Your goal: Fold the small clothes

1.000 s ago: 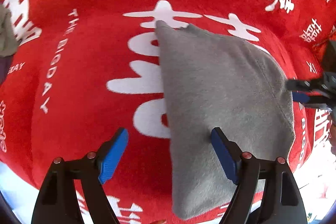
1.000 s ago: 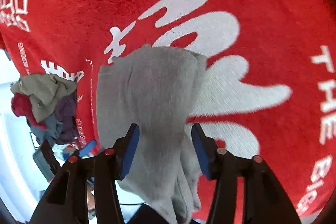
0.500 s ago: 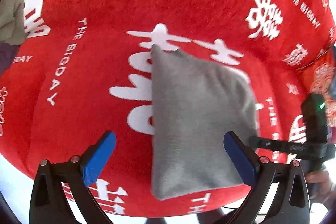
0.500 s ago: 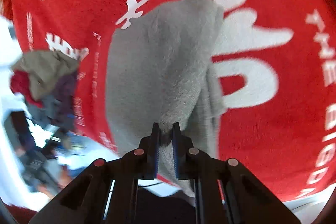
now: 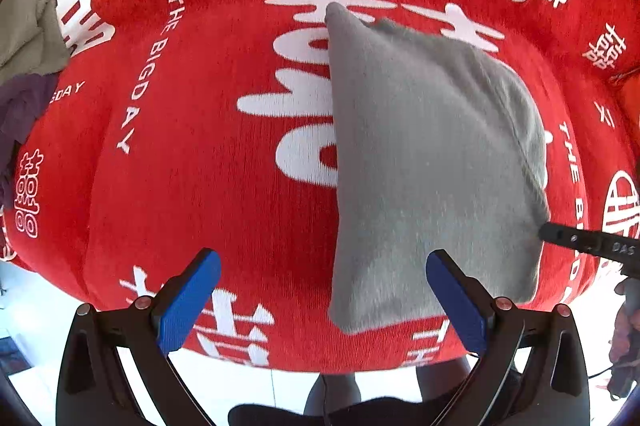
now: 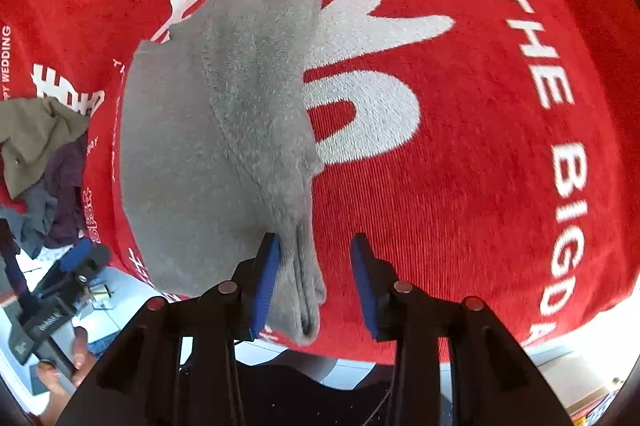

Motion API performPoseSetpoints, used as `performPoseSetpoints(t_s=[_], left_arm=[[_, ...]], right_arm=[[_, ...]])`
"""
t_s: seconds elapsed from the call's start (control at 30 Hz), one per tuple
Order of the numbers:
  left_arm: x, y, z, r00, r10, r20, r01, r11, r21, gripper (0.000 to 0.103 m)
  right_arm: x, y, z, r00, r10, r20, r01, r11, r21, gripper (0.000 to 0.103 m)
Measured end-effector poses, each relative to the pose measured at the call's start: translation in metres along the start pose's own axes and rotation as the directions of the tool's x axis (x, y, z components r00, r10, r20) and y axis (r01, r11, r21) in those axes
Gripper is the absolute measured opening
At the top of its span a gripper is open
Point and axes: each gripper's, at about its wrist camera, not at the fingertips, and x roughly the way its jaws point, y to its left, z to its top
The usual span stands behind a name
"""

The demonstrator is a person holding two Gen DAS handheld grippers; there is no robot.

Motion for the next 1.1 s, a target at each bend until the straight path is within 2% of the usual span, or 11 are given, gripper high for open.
performPoseSetpoints(t_s=[0.17, 0.33, 0.53, 0.7, 0.9, 0.93, 1.0, 1.03, 1.1], left_arm=[[-0.015, -0.005, -0.006, 1.000, 0.010, -0.014, -0.010, 1.000, 0.012, 0.103], [-0.033, -0.008, -0.011, 0.999, 0.027, -0.025, -0.027, 0.999, 0.018, 0.103], [-0.058, -0.011, -0.018, 0.999, 0.041, -0.036, -0.039, 0.999, 0.036, 0.103], [-0.073, -0.014, -0.027, 0.998, 0.032, -0.049, -0.030, 0.998, 0.050, 0.103], [-0.077, -0.008, -0.039, 0.994, 0.003, -0.111, -0.002, 1.000, 0.007, 0.103], [-0.080, -0.006, -0.042, 0.994, 0.006, -0.109, -0.006, 1.000, 0.004, 0.103], [-0.086, -0.005, -0.044, 0.994, 0.014, -0.107, -0.013, 1.000, 0.010, 0.103], [-0.089, -0.005, -0.045, 0.994, 0.017, -0.107, -0.016, 1.000, 0.016, 0.103], [-0.094, -0.004, -0.046, 0.994, 0.029, -0.105, -0.026, 0.999, 0.024, 0.103]], right_arm=[[-0.015, 0.013, -0.020, 0.997, -0.079, -0.004, 0.079, 0.996, -0.033, 0.052], [-0.032, 0.029, -0.034, 0.997, -0.077, 0.000, 0.077, 0.997, -0.025, 0.069], [-0.055, 0.063, -0.043, 0.994, -0.106, 0.037, 0.108, 0.992, -0.069, 0.078], [-0.074, 0.083, -0.053, 0.990, -0.119, 0.072, 0.126, 0.987, -0.101, 0.079], [-0.087, 0.087, -0.059, 0.986, -0.148, 0.073, 0.153, 0.985, -0.079, 0.081], [-0.090, 0.089, -0.061, 0.983, -0.164, 0.079, 0.171, 0.982, -0.084, 0.084], [-0.096, 0.094, -0.064, 0.978, -0.186, 0.093, 0.195, 0.976, -0.099, 0.094], [-0.099, 0.096, -0.065, 0.977, -0.190, 0.100, 0.200, 0.974, -0.105, 0.103], [-0.105, 0.100, -0.067, 0.976, -0.187, 0.113, 0.200, 0.974, -0.111, 0.103]])
